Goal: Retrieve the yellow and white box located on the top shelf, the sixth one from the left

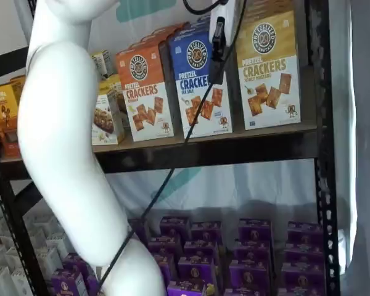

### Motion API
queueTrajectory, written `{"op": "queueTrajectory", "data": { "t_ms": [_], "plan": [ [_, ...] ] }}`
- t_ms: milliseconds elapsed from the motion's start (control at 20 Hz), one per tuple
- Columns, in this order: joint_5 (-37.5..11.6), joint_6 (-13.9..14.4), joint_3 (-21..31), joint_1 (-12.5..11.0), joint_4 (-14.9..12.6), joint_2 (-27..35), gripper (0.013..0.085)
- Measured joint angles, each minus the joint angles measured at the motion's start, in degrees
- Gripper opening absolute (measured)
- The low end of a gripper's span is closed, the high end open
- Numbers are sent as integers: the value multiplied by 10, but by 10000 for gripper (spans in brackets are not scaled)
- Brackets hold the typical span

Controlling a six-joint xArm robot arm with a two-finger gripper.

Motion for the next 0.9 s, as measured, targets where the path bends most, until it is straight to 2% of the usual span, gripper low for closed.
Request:
{"op": "queueTrajectory", "data": {
  "t_ms": [50, 100, 150, 350, 500, 650, 800, 900],
  "plan": [
    [-11, -1, 8, 4, -10, -7, 850],
    [-38, -5, 33, 14, -34, -28, 850],
    [-49, -8, 46, 15, -42, -39, 850],
    [-71, -14, 77, 15, -52, -63, 850],
    [-89, -17, 95, 11, -47, -78, 850],
    [-107, -20, 102, 1, -23, -84, 850],
    [-119, -20, 94, -5, -6, -82, 850],
    [-122, -18, 79, -2, -9, -75, 850]
  ]
}}
